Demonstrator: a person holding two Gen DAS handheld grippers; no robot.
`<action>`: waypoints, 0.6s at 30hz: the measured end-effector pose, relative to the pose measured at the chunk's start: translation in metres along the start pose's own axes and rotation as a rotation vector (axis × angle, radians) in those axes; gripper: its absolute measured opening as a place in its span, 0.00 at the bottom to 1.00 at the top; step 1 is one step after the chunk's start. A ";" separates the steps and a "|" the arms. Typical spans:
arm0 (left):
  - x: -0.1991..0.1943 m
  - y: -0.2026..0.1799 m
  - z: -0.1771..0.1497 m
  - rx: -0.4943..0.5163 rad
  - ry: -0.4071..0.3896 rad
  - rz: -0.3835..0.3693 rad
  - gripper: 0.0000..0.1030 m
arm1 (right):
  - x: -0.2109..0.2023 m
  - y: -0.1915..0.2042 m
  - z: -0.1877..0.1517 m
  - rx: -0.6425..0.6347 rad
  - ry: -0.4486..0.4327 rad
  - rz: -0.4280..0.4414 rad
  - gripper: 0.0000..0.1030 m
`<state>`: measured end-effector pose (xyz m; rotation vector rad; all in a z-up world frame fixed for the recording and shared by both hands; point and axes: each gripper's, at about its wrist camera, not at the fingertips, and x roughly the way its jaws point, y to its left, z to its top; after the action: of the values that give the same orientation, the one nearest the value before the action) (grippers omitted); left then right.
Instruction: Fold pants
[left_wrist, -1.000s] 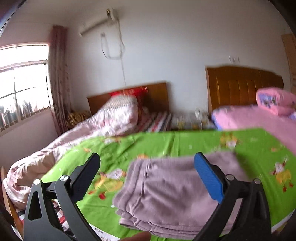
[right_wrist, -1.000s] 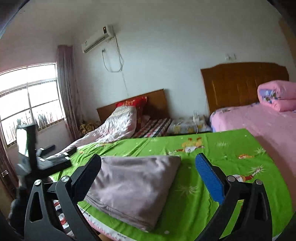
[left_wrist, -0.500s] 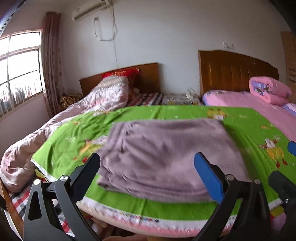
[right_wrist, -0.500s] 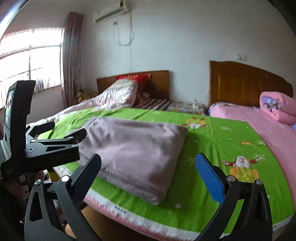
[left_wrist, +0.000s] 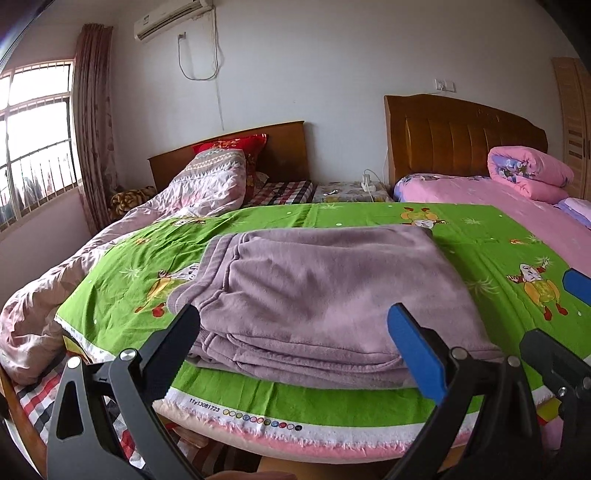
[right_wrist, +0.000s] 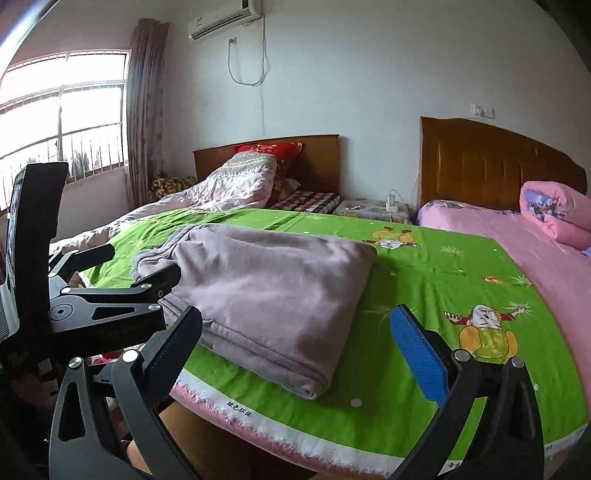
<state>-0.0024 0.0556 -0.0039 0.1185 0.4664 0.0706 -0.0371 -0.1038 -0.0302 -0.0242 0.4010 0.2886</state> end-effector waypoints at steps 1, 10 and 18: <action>0.000 0.000 0.000 0.001 0.000 0.000 0.99 | 0.000 0.000 0.000 0.000 0.000 0.001 0.96; 0.000 -0.001 0.000 -0.001 0.001 0.000 0.99 | 0.000 0.000 0.000 -0.001 0.002 0.001 0.96; 0.001 0.001 0.000 -0.006 0.002 0.000 0.99 | 0.000 0.001 0.000 0.000 0.002 0.001 0.96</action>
<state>-0.0015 0.0561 -0.0041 0.1125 0.4685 0.0723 -0.0371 -0.1031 -0.0306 -0.0245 0.4034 0.2892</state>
